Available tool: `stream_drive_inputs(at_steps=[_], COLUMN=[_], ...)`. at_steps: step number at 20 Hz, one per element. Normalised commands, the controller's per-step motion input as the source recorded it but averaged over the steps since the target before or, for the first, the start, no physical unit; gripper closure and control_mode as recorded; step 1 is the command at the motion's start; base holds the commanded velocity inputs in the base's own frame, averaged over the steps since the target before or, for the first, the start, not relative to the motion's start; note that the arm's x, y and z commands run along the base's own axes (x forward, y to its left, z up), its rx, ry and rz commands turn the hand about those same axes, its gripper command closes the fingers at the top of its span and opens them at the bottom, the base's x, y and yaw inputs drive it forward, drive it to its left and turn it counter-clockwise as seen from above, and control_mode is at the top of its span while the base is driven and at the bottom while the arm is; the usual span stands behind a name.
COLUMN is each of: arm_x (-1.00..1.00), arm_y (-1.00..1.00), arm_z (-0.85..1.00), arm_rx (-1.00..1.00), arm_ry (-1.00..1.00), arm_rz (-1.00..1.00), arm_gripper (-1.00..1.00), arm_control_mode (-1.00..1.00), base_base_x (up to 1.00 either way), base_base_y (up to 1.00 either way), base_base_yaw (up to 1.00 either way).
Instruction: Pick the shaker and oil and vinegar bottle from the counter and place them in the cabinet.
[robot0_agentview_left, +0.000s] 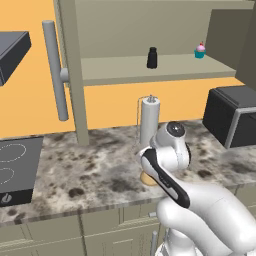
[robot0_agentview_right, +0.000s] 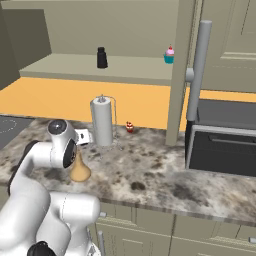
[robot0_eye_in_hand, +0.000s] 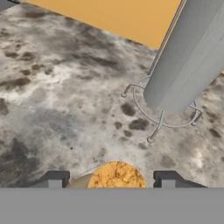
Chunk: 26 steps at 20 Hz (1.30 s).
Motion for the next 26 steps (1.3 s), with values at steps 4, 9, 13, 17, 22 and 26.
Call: stream_drive_inputs(at_steps=[4,9,13,17,22,26], arm_x=[0.00,-0.06,-0.18,-0.11,-0.02,0.00], arm_y=[-0.01,0.00,0.03,0.08,0.14,0.17], arm_z=[-0.01,0.19,0.82,0.92,1.00,1.00], arm_rx=[0.00,0.04,0.08,0.03,0.01,0.00], arm_ry=[0.00,-0.10,-0.25,-0.24,-0.16,-0.08], arm_rz=[0.00,-0.04,-0.08,-0.08,-0.05,0.00], arm_gripper=[1.00,1.00,1.00,1.00,1.00,1.00], arm_control_mode=[-1.00,-1.00,-1.00,-1.00,-1.00,-1.00], base_base_x=[0.00,0.00,0.00,0.00,0.00,0.00], base_base_y=[0.00,0.00,0.00,0.00,0.00,0.00], base_base_yaw=[0.00,0.00,0.00,0.00,0.00,0.00])
